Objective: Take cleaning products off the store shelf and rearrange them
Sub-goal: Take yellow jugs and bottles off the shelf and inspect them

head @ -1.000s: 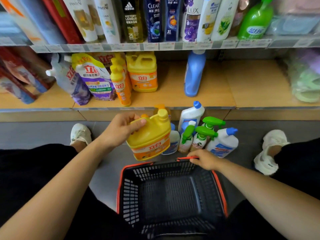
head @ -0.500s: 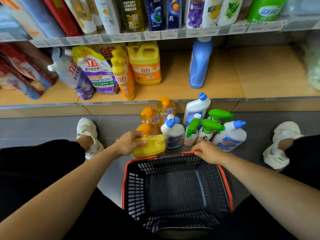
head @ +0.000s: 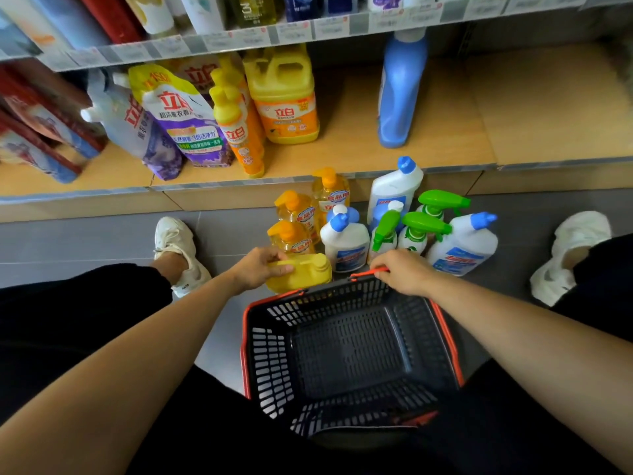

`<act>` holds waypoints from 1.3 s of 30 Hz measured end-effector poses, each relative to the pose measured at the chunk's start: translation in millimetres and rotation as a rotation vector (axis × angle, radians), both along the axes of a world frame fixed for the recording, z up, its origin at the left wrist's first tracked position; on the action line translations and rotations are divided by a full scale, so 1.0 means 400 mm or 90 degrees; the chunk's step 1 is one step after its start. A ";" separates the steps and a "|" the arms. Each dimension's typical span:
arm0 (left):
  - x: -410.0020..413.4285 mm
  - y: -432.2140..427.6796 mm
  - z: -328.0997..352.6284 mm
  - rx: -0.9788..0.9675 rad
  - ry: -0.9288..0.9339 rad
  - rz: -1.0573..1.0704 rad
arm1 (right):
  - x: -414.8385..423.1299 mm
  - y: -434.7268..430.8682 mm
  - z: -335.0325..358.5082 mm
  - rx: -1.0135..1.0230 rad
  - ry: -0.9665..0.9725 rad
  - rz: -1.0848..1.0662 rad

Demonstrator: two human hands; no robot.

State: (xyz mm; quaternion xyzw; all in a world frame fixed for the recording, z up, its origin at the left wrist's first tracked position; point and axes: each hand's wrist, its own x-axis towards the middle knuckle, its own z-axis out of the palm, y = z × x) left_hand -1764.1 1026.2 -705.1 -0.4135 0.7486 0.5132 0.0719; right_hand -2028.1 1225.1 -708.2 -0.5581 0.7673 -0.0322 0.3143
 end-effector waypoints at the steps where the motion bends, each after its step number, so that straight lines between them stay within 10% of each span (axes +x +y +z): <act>1: 0.000 -0.004 0.001 -0.018 -0.018 -0.022 | 0.002 -0.003 0.001 0.004 0.004 0.000; 11: -0.046 -0.048 0.055 -0.505 -0.009 0.066 | 0.020 -0.107 0.056 -0.132 -0.109 -0.119; 30: -0.199 -0.149 -0.141 -0.452 0.013 0.174 | -0.203 -0.845 0.107 -0.325 -0.237 -0.336; 39: -0.208 -0.169 -0.131 -0.420 -0.001 0.151 | -0.126 -0.825 0.061 -0.463 -0.264 -0.354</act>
